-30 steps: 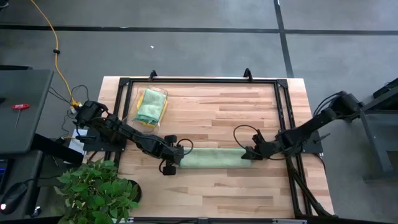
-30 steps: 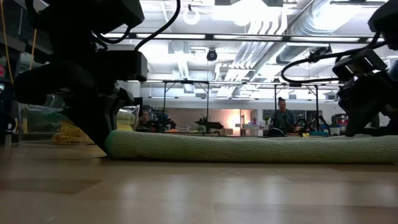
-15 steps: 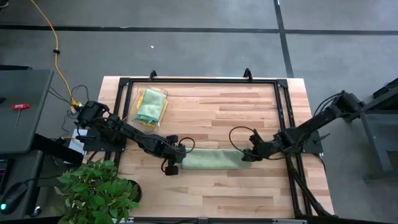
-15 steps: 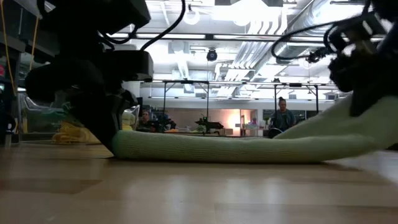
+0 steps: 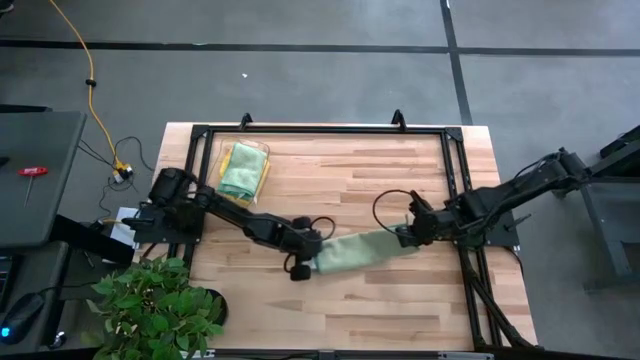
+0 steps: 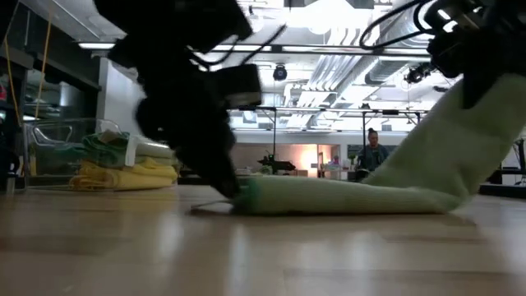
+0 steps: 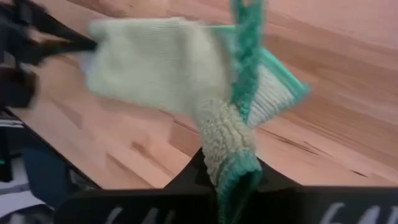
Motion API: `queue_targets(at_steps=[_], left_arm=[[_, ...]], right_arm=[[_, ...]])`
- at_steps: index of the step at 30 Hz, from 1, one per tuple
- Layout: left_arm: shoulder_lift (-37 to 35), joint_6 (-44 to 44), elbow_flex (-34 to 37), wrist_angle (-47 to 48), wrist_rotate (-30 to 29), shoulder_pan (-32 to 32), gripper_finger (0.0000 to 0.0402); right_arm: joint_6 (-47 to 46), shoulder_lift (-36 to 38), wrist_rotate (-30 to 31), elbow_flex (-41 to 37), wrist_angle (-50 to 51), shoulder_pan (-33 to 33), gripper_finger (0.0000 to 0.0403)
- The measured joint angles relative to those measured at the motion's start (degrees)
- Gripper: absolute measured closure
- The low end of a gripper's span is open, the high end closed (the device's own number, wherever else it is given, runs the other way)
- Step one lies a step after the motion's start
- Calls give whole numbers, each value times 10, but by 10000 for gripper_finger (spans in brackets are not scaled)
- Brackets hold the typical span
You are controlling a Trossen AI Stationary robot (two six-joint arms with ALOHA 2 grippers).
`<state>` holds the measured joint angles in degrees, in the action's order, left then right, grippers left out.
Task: Fold microfiber towels
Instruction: Fold the green towel
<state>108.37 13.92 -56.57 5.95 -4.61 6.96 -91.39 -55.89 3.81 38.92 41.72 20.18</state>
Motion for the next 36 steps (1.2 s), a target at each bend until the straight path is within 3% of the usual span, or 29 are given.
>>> queue_targets(at_steps=[5, 11, 36], left_arm=[[35, 3, -48, 20, 16, 5, 401], [35, -23, -65, 37, -4, 14, 401], [34, -36, -65, 35, -10, -2, 401]], right_arm=[[2, -22, 0, 7, -29, -7, 402], [18, -63, -3, 33, -66, -7, 402], [25, -337, -10, 42, -469, -34, 403]])
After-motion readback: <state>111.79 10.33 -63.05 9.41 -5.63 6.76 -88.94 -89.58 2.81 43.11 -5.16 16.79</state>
